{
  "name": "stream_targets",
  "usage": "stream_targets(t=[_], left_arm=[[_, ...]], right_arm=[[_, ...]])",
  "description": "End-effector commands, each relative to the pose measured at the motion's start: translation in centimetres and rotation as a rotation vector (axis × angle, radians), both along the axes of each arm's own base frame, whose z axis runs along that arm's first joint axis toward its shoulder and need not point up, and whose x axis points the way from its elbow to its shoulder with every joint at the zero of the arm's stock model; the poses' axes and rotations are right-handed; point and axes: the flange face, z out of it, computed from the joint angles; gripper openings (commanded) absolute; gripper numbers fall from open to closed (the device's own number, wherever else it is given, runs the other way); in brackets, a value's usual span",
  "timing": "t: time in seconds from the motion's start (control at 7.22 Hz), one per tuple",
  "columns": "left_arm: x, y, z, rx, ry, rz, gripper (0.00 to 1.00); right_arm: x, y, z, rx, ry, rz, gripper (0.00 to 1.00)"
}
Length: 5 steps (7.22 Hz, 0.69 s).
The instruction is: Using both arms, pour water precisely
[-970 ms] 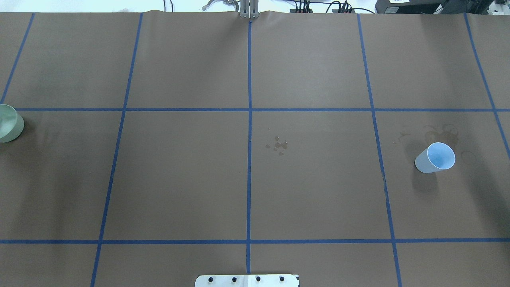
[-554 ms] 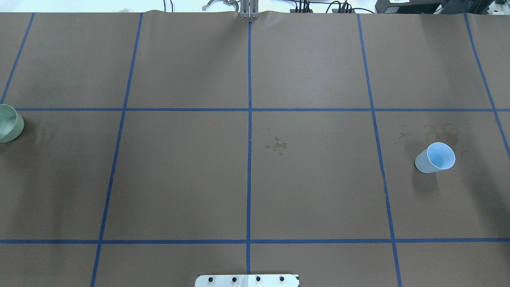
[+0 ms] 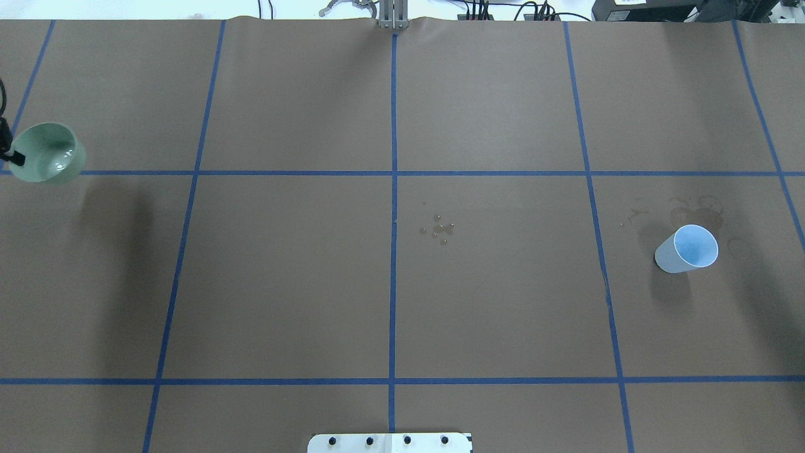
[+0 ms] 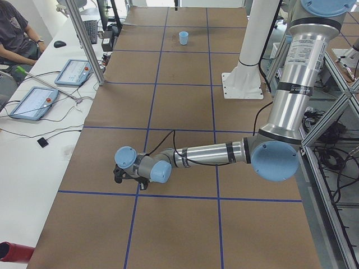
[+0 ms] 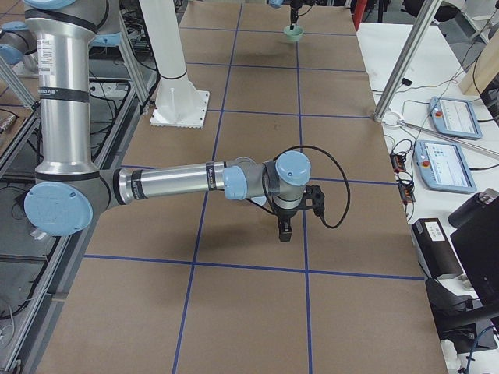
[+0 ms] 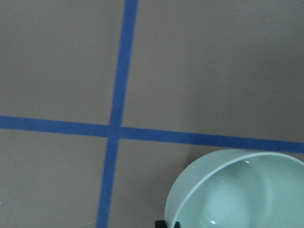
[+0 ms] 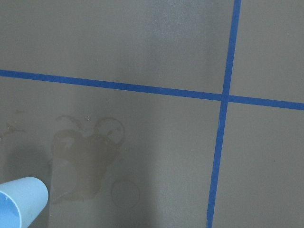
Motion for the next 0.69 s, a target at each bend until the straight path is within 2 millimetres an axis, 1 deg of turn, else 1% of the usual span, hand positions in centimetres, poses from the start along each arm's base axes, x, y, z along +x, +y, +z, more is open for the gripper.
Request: stream_targets(t=[0.0, 0.14, 0.28, 0.42, 0.55], left_arm=[[8.7, 1.7, -14.3, -0.037, 0.096, 0.007, 0.00], [14.0, 2.0, -20.8, -0.081, 0.126, 0.011, 0.00], [20.9, 2.5, -27.4, -0.086, 0.131, 0.016, 0.00], [29.3, 5.0, -32.4, -0.087, 0.109, 0.012, 0.00], [34.5, 5.3, -35.4, -0.050, 0.086, -0.003, 0.00]], right_arm=[[0.0, 0.0, -0.4, 0.007, -0.001, 0.000, 1.00], [0.0, 0.0, -0.3, 0.006, 0.000, 0.000, 1.00], [0.0, 0.0, -0.4, 0.008, 0.000, 0.000, 1.00], [0.0, 0.0, -0.3, 0.006, 0.000, 0.000, 1.00], [0.0, 0.0, -0.2, 0.003, 0.002, 0.000, 1.00]])
